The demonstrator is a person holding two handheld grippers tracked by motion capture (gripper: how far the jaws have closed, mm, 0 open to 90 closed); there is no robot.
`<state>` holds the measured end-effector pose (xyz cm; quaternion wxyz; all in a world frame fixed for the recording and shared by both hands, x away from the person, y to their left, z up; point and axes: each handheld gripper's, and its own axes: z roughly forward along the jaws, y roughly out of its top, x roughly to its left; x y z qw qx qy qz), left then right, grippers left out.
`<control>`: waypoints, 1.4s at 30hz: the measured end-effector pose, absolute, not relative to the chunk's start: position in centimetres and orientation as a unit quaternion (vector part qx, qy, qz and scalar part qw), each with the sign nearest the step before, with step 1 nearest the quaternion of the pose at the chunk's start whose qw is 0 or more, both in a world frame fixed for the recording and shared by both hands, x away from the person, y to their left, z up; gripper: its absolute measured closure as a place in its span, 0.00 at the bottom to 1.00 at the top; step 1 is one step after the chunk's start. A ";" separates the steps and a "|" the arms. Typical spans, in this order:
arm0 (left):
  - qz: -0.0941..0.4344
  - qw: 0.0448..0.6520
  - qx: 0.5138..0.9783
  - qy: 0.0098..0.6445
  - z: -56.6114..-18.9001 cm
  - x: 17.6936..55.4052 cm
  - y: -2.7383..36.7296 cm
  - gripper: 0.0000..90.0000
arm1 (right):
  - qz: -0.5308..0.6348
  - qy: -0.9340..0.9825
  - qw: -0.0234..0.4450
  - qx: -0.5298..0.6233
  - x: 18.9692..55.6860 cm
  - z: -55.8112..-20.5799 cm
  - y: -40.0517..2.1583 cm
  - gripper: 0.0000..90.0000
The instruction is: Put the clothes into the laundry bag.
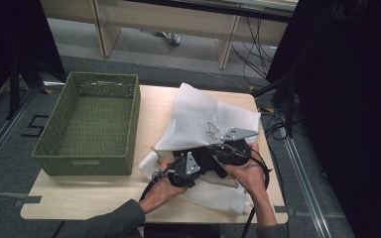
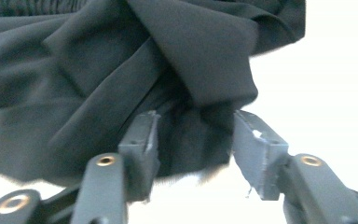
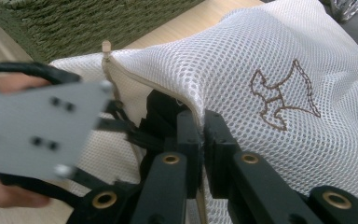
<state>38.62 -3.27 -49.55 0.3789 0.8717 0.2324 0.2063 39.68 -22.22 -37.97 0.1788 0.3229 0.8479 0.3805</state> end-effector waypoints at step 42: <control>0.133 0.368 0.879 0.272 -47.1 33.3 7.3 0.41 | 0.269 0.904 0.114 0.311 38.7 -43.7 -19.3 0.97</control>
